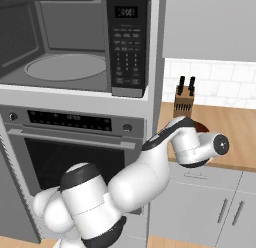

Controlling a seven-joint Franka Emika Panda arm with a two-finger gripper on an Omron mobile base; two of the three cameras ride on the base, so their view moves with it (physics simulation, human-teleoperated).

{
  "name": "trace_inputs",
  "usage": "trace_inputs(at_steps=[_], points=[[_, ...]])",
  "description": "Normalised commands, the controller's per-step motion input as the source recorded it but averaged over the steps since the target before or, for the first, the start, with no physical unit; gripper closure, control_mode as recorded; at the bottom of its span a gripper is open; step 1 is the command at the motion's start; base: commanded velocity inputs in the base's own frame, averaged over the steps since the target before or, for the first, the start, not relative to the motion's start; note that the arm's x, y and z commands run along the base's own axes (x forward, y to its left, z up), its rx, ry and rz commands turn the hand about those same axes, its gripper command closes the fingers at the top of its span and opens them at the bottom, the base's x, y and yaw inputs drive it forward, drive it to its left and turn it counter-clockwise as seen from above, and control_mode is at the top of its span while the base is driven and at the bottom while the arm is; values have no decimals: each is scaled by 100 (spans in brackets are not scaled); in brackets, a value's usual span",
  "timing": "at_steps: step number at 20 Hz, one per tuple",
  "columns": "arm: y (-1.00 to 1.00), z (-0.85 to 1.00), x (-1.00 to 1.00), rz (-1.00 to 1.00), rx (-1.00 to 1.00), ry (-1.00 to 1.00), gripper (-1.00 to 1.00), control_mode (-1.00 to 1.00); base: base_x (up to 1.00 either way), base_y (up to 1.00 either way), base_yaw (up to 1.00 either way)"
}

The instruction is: Open the microwave, place the bowl with waffle inside the microwave, then close the microwave door and turn it on.

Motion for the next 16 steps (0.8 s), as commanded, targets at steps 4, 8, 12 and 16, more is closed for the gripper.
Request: trace_inputs(at_steps=[4, 8, 12, 16], points=[[-4, -12, 34, 0, 0, 1, -100, -100, 0, 0, 0], [-9, -28, 29, 0, 0, 3, -100, -100, 0, 0, 0], [-18, -30, 31, 0, 0, 2, -100, -100, 0, 0, 0], [-24, -14, 31, 0, 0, 3, -100, -100, 0, 0, 0]])
